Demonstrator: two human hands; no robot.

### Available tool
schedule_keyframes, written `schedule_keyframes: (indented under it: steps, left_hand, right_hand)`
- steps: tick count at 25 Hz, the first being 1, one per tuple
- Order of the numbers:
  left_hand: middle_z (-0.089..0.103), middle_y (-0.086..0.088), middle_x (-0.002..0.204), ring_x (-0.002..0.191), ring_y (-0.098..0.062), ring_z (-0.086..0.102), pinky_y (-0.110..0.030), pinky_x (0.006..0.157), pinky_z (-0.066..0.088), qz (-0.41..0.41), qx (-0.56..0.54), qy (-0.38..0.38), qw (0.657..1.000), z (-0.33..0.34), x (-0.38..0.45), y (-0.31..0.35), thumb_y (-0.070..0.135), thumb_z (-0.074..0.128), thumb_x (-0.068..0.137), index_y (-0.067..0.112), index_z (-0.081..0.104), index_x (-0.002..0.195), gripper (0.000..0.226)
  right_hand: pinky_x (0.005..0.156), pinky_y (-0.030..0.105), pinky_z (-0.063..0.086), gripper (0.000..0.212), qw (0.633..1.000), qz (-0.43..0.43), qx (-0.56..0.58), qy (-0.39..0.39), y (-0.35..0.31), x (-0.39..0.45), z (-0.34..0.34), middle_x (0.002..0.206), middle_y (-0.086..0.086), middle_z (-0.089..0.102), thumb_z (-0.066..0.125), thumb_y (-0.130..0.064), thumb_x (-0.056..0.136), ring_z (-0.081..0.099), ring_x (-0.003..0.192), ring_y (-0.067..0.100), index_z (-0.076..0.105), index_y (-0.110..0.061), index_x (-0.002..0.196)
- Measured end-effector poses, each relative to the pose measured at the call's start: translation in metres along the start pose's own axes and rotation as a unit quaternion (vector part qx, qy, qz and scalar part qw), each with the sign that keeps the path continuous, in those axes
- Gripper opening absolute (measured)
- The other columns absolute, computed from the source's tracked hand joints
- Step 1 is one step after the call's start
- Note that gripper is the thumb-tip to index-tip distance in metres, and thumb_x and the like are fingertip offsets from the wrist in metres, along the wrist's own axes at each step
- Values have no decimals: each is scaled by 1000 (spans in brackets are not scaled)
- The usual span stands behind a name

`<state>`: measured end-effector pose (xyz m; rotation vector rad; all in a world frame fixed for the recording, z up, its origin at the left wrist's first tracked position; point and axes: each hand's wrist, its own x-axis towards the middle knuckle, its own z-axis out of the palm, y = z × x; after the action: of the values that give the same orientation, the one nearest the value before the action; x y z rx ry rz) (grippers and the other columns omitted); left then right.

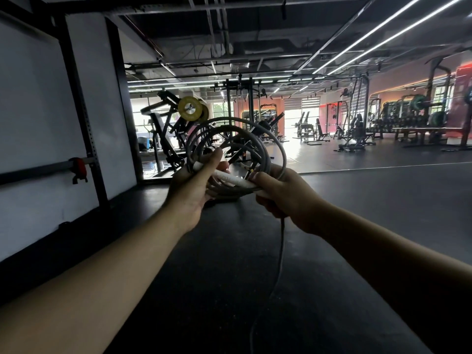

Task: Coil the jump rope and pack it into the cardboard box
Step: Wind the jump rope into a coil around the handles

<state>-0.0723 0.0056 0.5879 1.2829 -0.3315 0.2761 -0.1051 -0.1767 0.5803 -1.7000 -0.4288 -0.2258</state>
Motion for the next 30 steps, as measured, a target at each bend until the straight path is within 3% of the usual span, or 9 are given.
schedule_keyframes:
  steps: [4, 7, 10, 11, 16, 20, 23, 26, 30]
  left_hand:
    - [69, 2, 126, 111, -14, 68, -26, 84, 54, 86, 242, -78, 963, -22, 5, 39, 39, 84, 66, 27, 48, 143, 86]
    - [64, 9, 131, 120, -13, 60, -32, 97, 50, 130, 453, -212, 856, -3, 5, 74, 47, 90, 58, 40, 39, 147, 103]
    - [63, 14, 127, 112, -11, 60, -27, 86, 44, 127, 600, -305, 729, 38, -7, 74, 48, 93, 58, 41, 38, 146, 105]
    - [63, 16, 124, 107, -11, 61, -27, 83, 44, 125, 620, -303, 713, 47, -9, 67, 48, 94, 57, 39, 39, 146, 104]
    - [71, 16, 110, 103, -11, 66, -39, 95, 54, 87, 554, -248, 790, 46, -6, 37, 46, 97, 51, 33, 60, 117, 76]
    - [68, 15, 118, 107, -8, 63, -32, 94, 50, 85, 533, -232, 809, 42, -11, 32, 40, 96, 56, 30, 55, 133, 88]
    - [74, 16, 99, 92, -3, 67, -17, 77, 50, 77, 491, -234, 836, 38, -11, 31, 29, 94, 64, 25, 68, 117, 59]
    - [73, 15, 68, 68, 3, 68, -10, 61, 47, 68, 446, -242, 859, 31, -10, 27, 16, 92, 69, 23, 73, 83, 24]
    - [80, 4, 86, 80, -8, 75, -16, 71, 56, 51, 382, -232, 893, 20, -14, 32, 9, 89, 72, 13, 77, 92, 24]
  right_hand:
    - [42, 25, 39, 17, 973, -11, -226, -56, -14, 7, -23, 62, 6, 56, 61, -19, 98, 50, 48, 15, 65, -14, 83]
    - [54, 18, 50, 14, 917, -46, -385, -95, -27, 13, -29, 74, 8, 67, 64, -21, 96, 61, 60, 11, 68, -12, 86]
    - [54, 12, 43, 13, 854, -104, -496, -118, -41, 16, -22, 74, -6, 60, 63, -26, 97, 55, 62, 4, 64, -14, 92]
    - [55, 14, 41, 11, 841, -116, -518, -109, -43, 17, -20, 76, -7, 59, 62, -27, 97, 55, 65, 6, 64, -16, 94]
    - [63, 26, 40, 18, 829, -137, -538, -65, -41, 10, -18, 89, 0, 64, 63, -25, 94, 60, 79, 17, 71, -12, 104]
    - [78, 33, 54, 27, 881, -109, -455, -64, -36, 4, -21, 106, 3, 68, 66, -27, 95, 66, 92, 19, 56, -19, 118]
    - [56, 21, 49, 30, 937, -74, -326, -98, -37, 1, -27, 87, 0, 66, 68, -32, 95, 60, 65, 3, 48, -20, 112]
    - [47, 23, 37, 48, 967, -37, -213, -133, -40, -3, -29, 76, 4, 60, 72, -46, 86, 45, 52, 8, 49, -15, 115]
    - [48, 30, 34, 43, 981, -44, -138, -128, -32, -3, -42, 64, -3, 54, 67, -45, 91, 40, 54, 15, 55, -11, 115]
